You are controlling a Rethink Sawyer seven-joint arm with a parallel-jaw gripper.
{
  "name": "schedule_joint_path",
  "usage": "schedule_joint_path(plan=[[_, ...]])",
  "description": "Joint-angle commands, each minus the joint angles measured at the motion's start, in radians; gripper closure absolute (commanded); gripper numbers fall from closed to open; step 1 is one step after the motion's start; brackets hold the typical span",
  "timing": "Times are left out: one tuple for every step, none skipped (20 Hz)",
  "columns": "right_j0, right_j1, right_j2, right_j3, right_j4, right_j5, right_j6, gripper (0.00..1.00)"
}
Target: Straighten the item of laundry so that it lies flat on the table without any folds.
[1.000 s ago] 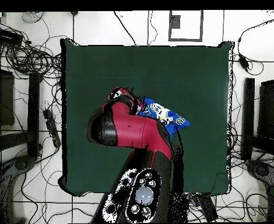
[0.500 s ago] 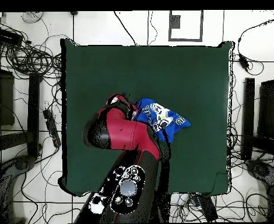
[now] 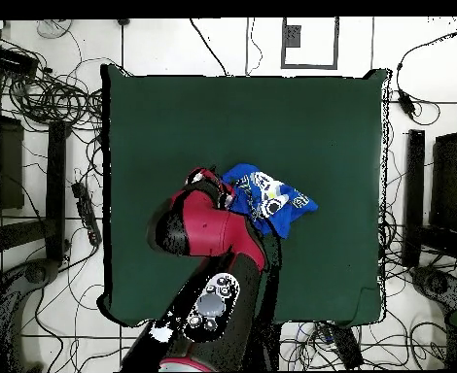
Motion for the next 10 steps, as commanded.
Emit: schedule_joint_path(plan=[[0.061, 0.105, -0.003, 0.062, 0.1, -0.081, 0.237, 0.0], [0.077, 0.117, -0.023, 0.059, 0.114, -0.085, 0.24, 0.0], [0.076, 0.131, -0.021, 0.052, 0.124, -0.105, 0.239, 0.0], [0.072, 0.14, -0.016, 0.047, 0.128, -0.117, 0.233, 0.0], [0.054, 0.14, 0.007, 0.045, 0.122, -0.128, 0.221, 0.0], [0.058, 0.14, 0.003, 0.045, 0.13, -0.124, 0.217, 0.0], [0.064, 0.138, 0.002, 0.05, 0.141, -0.111, 0.216, 0.0], [0.067, 0.136, 0.002, 0.055, 0.147, -0.11, 0.213, 0.0], [0.062, 0.129, 0.009, 0.061, 0.144, -0.105, 0.206, 0.0], [0.056, 0.121, 0.016, 0.068, 0.142, -0.101, 0.2, 0.0]])
